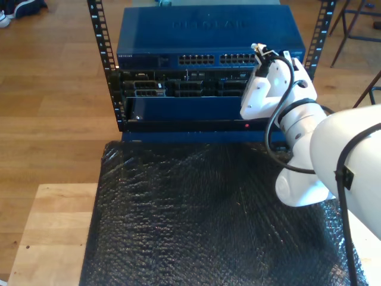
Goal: Grab the cable and plug it in
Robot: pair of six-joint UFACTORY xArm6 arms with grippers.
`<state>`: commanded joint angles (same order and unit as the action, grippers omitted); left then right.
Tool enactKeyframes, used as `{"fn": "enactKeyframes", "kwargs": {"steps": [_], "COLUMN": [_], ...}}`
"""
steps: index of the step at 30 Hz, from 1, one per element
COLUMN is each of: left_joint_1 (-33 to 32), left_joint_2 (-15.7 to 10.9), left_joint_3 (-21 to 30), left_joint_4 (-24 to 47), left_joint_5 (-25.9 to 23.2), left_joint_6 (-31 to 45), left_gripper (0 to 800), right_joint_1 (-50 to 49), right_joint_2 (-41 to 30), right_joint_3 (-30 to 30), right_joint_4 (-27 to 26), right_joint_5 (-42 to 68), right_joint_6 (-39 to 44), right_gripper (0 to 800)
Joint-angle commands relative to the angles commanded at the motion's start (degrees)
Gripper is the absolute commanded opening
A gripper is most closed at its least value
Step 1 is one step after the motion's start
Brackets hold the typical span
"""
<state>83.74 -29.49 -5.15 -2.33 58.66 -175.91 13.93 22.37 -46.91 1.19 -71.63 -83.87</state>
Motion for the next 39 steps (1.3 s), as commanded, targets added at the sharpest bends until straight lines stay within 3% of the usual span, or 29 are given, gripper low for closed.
{"fn": "enactKeyframes", "kwargs": {"steps": [17, 24, 39], "left_joint_1": [0.00, 0.00, 0.00], "left_joint_2": [0.00, 0.00, 0.00], "left_joint_3": [0.00, 0.09, 0.09], "left_joint_4": [0.00, 0.00, 0.00], "left_joint_5": [0.00, 0.00, 0.00], "left_joint_6": [0.00, 0.00, 0.00], "left_gripper": [800, 800, 800], "right_joint_1": [4.40, 5.80, 7.56], "right_joint_2": [2.37, 5.98, 8.09], "right_joint_3": [0.09, -3.87, -5.27], "right_joint_4": [11.43, 15.21, 20.13], "right_joint_5": [-2.55, -3.25, -6.15], "right_joint_6": [-4.92, -5.54, -10.37], "right_gripper": [0, 0, 0]}}
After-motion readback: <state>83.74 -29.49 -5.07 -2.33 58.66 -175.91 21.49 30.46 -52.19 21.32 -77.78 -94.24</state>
